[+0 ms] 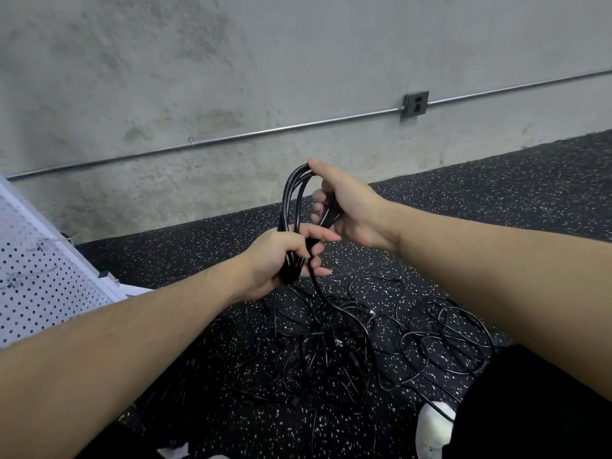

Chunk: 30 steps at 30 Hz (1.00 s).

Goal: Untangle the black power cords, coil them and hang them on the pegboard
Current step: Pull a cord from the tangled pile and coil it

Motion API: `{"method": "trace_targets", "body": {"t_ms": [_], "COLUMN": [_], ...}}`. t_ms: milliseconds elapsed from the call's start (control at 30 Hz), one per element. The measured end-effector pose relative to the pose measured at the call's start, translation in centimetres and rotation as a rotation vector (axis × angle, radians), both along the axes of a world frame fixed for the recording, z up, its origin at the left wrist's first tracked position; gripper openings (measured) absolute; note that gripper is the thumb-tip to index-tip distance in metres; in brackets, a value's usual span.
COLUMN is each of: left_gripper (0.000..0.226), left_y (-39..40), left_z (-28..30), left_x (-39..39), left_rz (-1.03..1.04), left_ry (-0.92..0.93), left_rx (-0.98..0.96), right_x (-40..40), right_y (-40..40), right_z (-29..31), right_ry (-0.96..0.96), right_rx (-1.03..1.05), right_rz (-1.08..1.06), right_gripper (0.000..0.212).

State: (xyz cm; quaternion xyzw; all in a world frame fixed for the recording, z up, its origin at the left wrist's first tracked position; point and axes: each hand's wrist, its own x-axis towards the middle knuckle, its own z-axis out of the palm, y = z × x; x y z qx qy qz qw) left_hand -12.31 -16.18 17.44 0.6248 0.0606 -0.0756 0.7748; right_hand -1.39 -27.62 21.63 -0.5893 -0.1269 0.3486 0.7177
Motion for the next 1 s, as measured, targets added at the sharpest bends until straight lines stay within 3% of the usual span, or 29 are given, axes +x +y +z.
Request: {"method": "trace_targets", "body": {"t_ms": [100,200,467,567,667,833,1000], "left_gripper": [0.055,0.053,0.056,0.057,0.053,0.049,0.029], "left_y": [-0.1,-0.1,0.8,1.0,1.7,2.8,4.2], "left_z": [0.1,0.5,0.5,0.4,0.3,0.1,-0.1], "left_x": [-0.1,0.0,0.8,1.2,1.2,0.9,1.1], "left_rz": [0.048,0.136,0.309,0.355,0.418,0.512,0.58], "left_ry": [-0.018,-0.051,-0.105,-0.102,-0.082,0.002,0.131], "left_rx": [0.02,-0.001,-0.093,-0.083,0.043,0.201,0.475], "right_x": [0.9,1.1,-0.3,-0.6,-0.2,0.7,0.8], "right_y": [-0.9,-1.9,-2.2,-2.2,-2.6,-3.0,-2.7], "right_z": [-1.1,-2.2,-3.1,-2.9,-2.7,-2.0,-1.3], "right_ry": [0.045,-0.002,-0.257,-0.495,-0.724,-0.618,-0.594], "right_rx": [-0.045,-0.156,-0.551,-0.664,-0.803,-0.793,-0.551], "right_rz": [0.065,0.274,0.828,0.829,0.854,0.726,0.504], "right_gripper": [0.06,0.063,0.03,0.014,0.017,0.035,0.03]}}
